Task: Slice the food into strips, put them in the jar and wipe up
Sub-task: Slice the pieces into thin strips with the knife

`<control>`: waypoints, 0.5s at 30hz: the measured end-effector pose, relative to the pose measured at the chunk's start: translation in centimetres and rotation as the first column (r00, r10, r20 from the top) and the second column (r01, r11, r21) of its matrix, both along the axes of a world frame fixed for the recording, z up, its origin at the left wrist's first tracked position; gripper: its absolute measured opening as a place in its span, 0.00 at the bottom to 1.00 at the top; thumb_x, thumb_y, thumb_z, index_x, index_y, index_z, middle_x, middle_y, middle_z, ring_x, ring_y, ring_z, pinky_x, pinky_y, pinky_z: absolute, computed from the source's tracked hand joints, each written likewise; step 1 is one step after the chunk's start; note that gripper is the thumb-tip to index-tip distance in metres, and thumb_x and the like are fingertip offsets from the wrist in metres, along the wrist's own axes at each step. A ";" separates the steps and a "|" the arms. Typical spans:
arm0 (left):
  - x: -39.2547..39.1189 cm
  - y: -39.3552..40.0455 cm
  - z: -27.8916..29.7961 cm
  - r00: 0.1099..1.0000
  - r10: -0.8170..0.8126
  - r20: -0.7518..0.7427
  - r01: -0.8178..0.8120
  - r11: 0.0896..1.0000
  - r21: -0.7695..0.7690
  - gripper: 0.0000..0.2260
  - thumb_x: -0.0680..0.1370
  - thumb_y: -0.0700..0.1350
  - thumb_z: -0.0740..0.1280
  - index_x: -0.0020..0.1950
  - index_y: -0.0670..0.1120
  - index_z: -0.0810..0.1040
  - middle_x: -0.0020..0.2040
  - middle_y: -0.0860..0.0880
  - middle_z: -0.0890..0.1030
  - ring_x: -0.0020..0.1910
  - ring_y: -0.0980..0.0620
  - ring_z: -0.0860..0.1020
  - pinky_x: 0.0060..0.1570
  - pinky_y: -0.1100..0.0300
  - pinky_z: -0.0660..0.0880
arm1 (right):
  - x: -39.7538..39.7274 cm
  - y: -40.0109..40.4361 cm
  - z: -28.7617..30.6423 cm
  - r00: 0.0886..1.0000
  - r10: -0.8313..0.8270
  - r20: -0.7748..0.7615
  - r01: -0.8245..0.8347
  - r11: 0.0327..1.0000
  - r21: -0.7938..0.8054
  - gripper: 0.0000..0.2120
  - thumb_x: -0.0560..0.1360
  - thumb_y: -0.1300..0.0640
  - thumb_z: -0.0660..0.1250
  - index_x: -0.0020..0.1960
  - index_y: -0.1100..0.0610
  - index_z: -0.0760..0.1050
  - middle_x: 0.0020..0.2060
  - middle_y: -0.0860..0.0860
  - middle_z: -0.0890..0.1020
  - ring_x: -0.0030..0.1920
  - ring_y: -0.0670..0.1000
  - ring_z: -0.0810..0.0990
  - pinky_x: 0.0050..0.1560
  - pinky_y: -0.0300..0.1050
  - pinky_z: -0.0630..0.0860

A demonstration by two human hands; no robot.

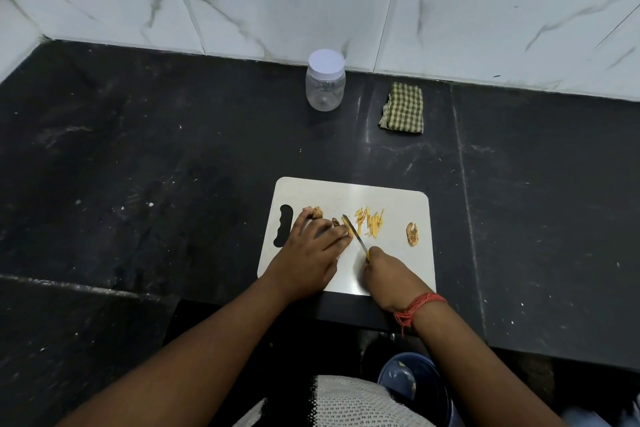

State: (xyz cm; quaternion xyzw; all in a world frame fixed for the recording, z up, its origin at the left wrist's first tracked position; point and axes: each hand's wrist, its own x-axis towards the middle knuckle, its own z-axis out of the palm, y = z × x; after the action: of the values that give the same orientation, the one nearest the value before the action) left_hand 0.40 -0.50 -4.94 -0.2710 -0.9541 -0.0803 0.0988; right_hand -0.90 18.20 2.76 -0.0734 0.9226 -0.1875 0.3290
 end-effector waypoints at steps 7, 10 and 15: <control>-0.1 0.0 -0.2 0.997 -0.034 -0.063 0.033 0.999 -0.022 0.20 0.77 0.46 0.64 0.69 0.47 0.76 0.68 0.49 0.76 0.64 0.43 0.73 0.70 0.32 0.60 | 0.0 -0.2 -0.3 0.999 0.008 0.034 -0.008 1.000 0.006 0.05 0.79 0.67 0.53 0.49 0.59 0.63 0.40 0.54 0.75 0.37 0.52 0.71 0.36 0.42 0.65; -0.1 0.0 -0.3 0.994 -0.060 -0.090 0.057 0.998 -0.035 0.21 0.75 0.45 0.65 0.69 0.47 0.76 0.67 0.48 0.76 0.63 0.42 0.73 0.68 0.31 0.62 | -0.1 -0.1 -0.3 0.999 0.004 0.047 -0.004 1.000 0.000 0.04 0.79 0.67 0.53 0.49 0.59 0.63 0.40 0.54 0.73 0.37 0.51 0.71 0.41 0.43 0.66; -0.1 0.1 -0.3 0.995 -0.051 -0.082 0.046 0.997 -0.054 0.21 0.76 0.46 0.63 0.69 0.47 0.76 0.67 0.48 0.76 0.64 0.42 0.74 0.69 0.31 0.62 | -0.5 0.2 -0.5 0.998 0.016 0.054 -0.016 1.000 -0.006 0.04 0.79 0.66 0.54 0.48 0.59 0.64 0.34 0.49 0.69 0.35 0.49 0.70 0.40 0.43 0.66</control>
State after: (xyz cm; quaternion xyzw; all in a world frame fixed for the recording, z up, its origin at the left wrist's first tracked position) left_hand 0.35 -0.41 -5.26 -0.2997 -0.9441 -0.0463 0.1291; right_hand -1.36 18.37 2.22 -0.0767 0.9123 -0.1892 0.3550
